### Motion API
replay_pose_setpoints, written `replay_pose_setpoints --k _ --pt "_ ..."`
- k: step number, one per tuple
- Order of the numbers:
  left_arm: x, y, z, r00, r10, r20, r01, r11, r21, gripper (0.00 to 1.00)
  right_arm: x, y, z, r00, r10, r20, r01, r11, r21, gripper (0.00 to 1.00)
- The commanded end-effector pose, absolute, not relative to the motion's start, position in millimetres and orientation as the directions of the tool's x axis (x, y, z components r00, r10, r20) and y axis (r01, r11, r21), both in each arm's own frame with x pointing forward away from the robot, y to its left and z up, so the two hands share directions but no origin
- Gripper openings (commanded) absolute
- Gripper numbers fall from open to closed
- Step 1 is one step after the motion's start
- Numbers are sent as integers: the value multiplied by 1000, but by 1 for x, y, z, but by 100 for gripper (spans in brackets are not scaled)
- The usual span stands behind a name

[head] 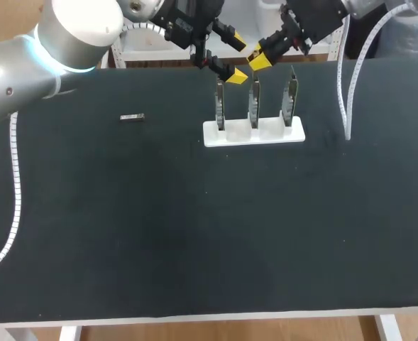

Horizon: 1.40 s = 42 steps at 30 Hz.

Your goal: Pick up the optical module with the left hand, and insert it into the network port with the right hand.

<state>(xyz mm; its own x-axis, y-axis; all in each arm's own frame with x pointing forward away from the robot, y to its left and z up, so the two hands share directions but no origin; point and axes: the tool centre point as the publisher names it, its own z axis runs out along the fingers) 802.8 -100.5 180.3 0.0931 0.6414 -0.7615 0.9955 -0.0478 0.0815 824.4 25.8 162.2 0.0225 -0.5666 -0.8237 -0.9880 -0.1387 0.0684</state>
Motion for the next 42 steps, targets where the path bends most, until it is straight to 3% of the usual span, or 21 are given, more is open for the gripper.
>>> replay_pose_setpoints --k 1,42 --pt "802 -101 181 92 644 -759 996 -46 82 100 832 25 163 23 -567 -823 -966 -225 127 0" --pt "802 -101 181 92 644 -759 996 -46 82 100 835 24 154 -5 -582 -813 -966 -208 155 0"
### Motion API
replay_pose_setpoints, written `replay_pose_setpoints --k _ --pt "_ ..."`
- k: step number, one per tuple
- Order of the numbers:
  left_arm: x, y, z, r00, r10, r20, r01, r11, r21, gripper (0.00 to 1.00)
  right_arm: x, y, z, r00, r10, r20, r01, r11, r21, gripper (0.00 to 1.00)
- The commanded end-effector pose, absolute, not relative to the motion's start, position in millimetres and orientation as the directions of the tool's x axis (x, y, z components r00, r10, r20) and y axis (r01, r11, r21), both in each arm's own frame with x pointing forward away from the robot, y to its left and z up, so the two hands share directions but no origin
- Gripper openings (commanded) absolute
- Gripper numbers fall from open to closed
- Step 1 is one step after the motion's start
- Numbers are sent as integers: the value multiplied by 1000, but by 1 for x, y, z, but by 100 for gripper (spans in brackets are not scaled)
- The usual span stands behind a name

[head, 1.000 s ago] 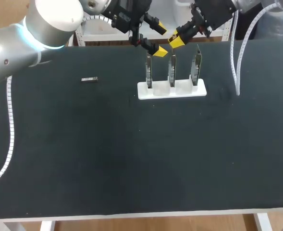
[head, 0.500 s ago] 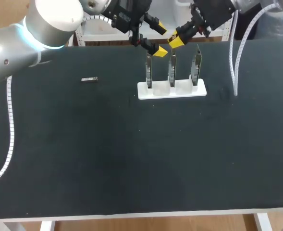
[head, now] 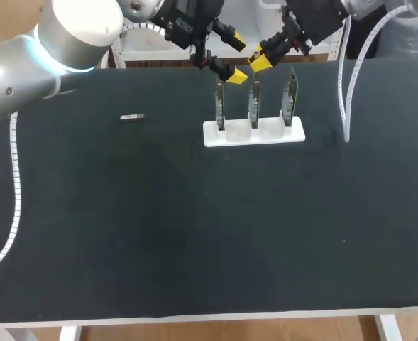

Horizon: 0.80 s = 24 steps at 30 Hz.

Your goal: Pick up the optical module with the left hand, and insert it into the network port with the right hand.

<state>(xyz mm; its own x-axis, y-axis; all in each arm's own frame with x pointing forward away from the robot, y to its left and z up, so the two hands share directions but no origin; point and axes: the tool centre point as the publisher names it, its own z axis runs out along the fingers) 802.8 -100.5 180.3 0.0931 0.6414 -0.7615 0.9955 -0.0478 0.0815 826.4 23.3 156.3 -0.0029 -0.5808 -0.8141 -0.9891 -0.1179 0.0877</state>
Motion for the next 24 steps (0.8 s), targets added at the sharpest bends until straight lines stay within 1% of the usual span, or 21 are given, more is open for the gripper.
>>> replay_pose_setpoints --k 1,24 --pt "802 -101 181 92 644 -759 996 -46 82 100 835 24 154 -6 -582 -813 -966 -207 155 0" --pt "802 -101 181 92 644 -759 996 -46 82 100 828 23 153 -11 -574 -819 -967 -202 155 0"
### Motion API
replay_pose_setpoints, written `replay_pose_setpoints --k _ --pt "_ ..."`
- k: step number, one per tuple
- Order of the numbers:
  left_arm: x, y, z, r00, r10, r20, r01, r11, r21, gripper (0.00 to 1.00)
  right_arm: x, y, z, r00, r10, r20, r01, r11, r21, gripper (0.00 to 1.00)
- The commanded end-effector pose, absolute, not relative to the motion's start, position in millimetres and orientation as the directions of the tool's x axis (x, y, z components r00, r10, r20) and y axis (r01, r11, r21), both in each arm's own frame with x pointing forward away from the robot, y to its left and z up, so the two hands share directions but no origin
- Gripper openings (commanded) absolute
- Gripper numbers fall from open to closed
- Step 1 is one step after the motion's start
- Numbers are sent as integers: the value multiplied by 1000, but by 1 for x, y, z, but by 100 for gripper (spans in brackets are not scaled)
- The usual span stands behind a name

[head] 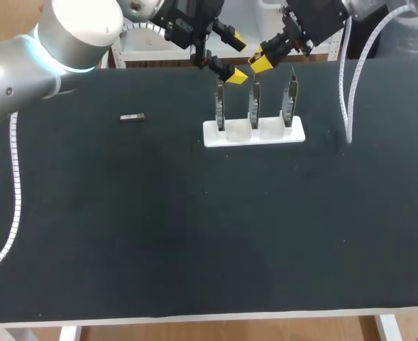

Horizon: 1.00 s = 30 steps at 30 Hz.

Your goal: Pick up the optical module with the left hand, and insert it into the network port with the right hand.

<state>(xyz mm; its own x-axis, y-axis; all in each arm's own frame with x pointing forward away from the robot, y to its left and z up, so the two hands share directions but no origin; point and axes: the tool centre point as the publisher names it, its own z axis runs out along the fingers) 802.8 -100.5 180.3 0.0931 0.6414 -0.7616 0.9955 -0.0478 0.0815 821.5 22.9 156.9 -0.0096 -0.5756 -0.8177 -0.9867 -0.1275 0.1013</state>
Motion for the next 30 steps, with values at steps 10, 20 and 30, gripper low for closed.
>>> replay_pose_setpoints --k 10,20,30 --pt "802 -101 181 92 644 -759 996 -46 82 100 830 24 160 3 -570 -822 -971 -199 135 0" --pt "802 -101 181 92 644 -759 996 -46 82 100 831 21 168 25 -582 -813 -973 -200 113 0" --pt "802 -101 181 92 644 -759 996 -46 82 100 831 22 166 26 -602 -798 -972 -203 121 0"
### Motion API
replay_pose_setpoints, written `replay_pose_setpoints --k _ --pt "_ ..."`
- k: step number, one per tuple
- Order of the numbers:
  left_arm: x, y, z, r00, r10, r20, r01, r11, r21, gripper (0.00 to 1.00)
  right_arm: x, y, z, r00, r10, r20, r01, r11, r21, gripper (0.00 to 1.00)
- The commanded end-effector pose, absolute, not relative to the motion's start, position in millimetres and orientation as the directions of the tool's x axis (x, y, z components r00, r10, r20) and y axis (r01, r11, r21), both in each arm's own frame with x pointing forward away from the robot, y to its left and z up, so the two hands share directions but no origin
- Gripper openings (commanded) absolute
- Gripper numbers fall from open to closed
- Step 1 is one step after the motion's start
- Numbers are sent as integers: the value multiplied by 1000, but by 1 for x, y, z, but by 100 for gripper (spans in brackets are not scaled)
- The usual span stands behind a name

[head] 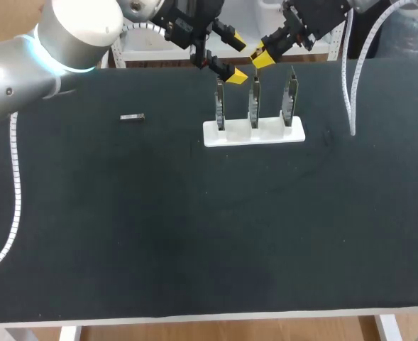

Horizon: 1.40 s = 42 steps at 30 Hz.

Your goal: Pick up the optical module with the left hand, and insert it into the network port with the right hand.

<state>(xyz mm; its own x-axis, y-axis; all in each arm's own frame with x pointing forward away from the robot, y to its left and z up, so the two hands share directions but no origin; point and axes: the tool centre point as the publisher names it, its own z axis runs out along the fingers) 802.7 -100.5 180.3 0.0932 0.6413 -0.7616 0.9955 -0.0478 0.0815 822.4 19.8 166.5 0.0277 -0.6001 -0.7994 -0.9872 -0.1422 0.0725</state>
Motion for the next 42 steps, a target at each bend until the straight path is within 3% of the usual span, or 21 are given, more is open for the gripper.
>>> replay_pose_setpoints --k 1,42 --pt "802 -101 181 92 644 -759 996 -46 82 100 831 22 166 24 -601 -799 -971 -203 123 0" --pt "802 -101 181 92 644 -759 996 -46 82 100 835 23 143 -23 -594 -804 -962 -205 180 0"
